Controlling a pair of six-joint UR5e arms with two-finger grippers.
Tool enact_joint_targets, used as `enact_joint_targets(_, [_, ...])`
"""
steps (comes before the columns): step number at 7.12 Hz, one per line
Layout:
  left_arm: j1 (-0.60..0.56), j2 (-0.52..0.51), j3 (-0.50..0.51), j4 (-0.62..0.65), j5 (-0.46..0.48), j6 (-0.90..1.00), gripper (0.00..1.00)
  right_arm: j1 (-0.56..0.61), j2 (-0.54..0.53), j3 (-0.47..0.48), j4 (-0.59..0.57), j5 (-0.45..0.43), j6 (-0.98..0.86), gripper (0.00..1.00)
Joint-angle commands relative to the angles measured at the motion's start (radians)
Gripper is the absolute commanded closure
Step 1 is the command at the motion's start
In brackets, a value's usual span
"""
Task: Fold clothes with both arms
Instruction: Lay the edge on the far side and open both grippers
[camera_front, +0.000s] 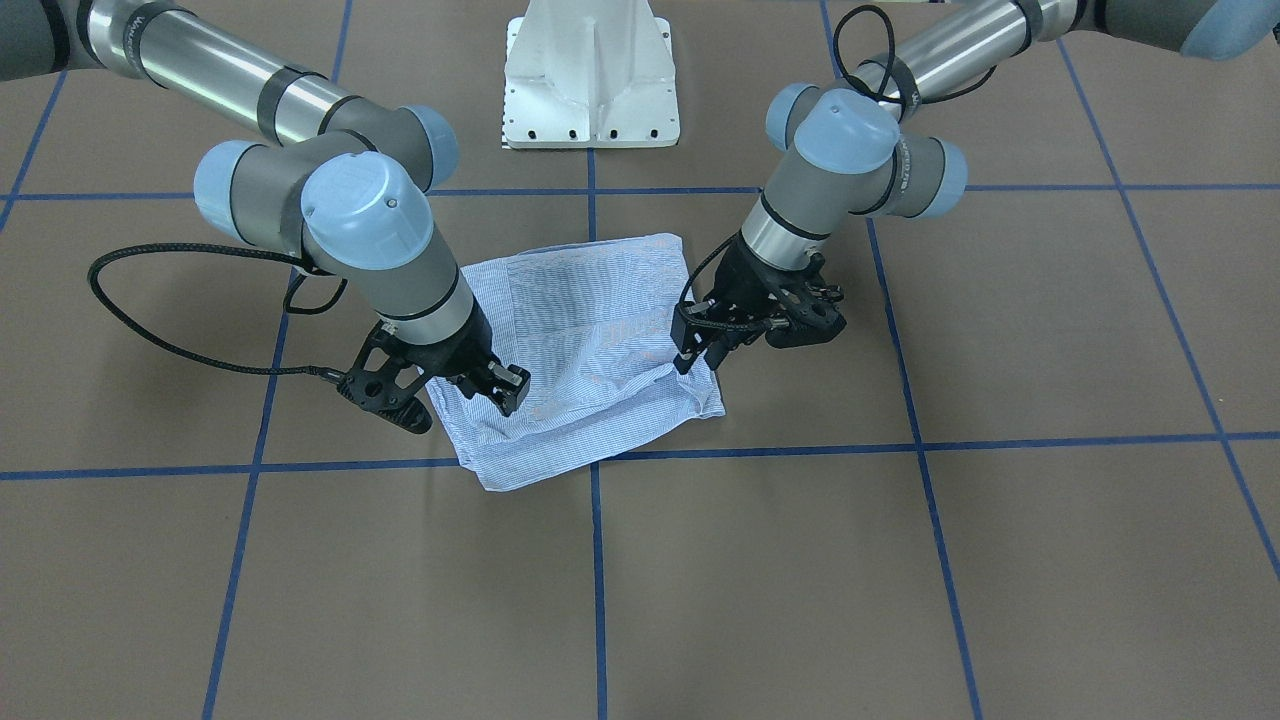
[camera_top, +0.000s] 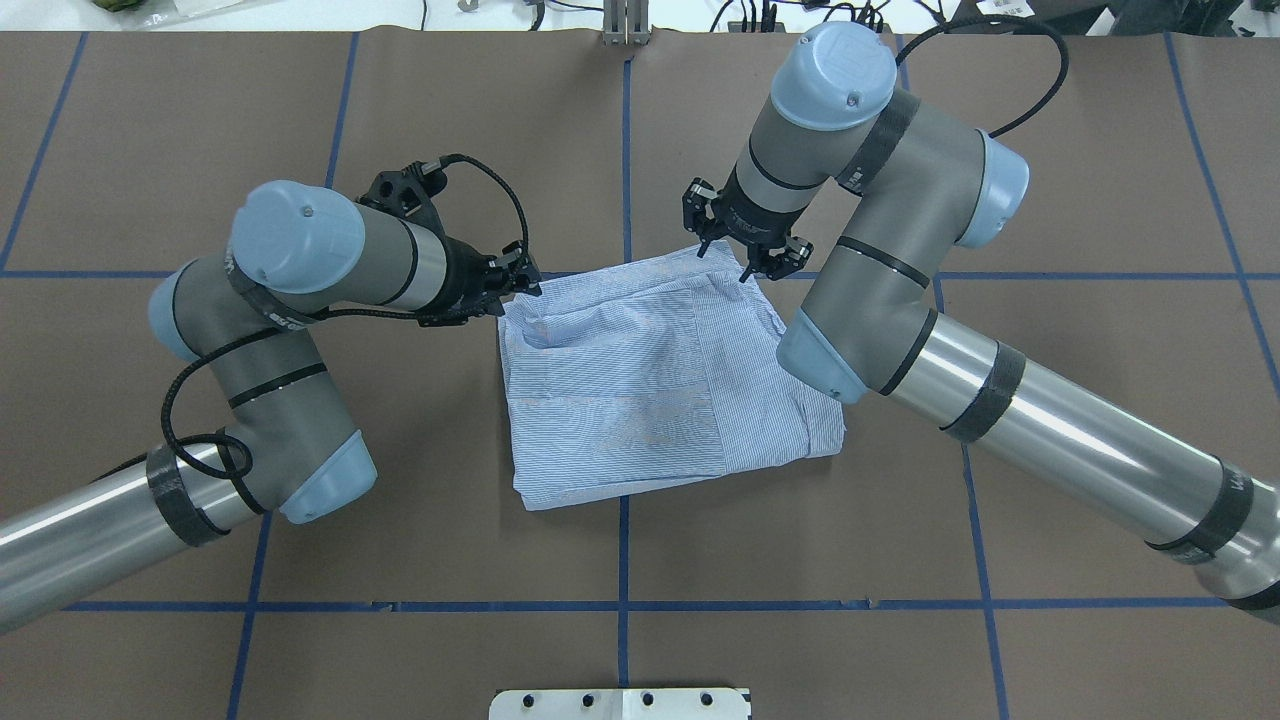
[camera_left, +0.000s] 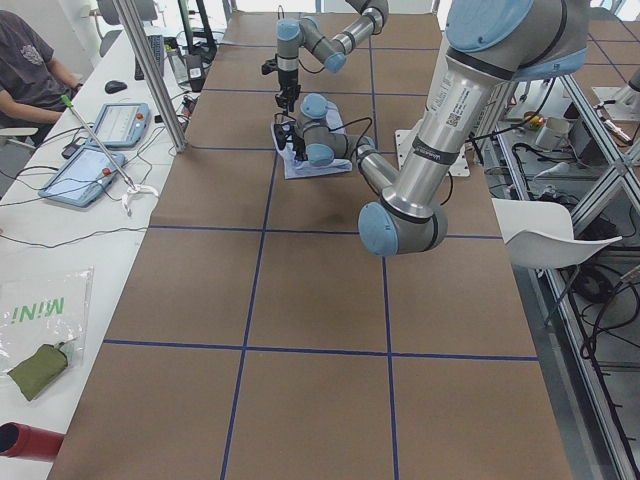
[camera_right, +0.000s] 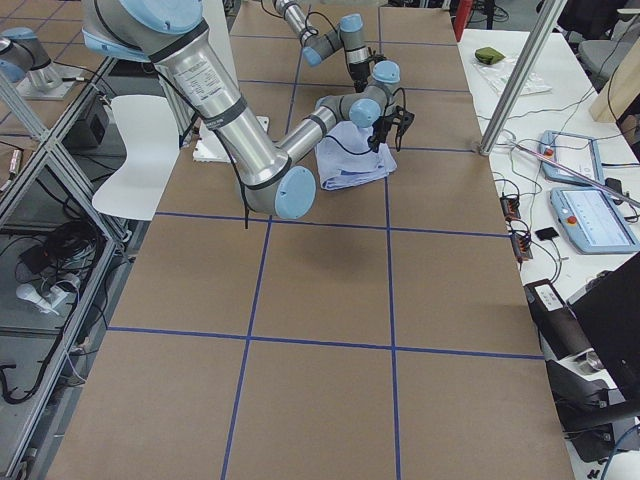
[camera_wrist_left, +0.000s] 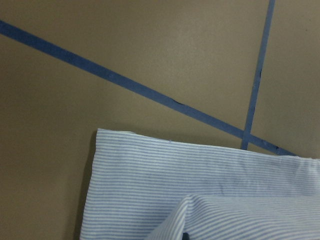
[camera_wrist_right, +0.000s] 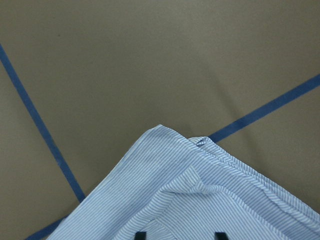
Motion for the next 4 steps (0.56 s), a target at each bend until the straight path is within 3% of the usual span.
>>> enact_joint_targets(1, [-0.044,0.005,0.003,0.004,-0.043,0.008,0.01,-0.006,0.006,0.006,0.001,0.003,-0.028,0.0])
enact_joint_targets(3, [-0.069,0.022,-0.002,0.012,-0.072,0.08,0.01,-0.023,0.002,0.037,-0.004,0.0,-0.098,0.0])
enact_joint_targets(4, [-0.108,0.064,-0.013,0.009,-0.151,0.155,0.01,-0.023,-0.014,0.055,-0.01,-0.006,-0.152,0.0])
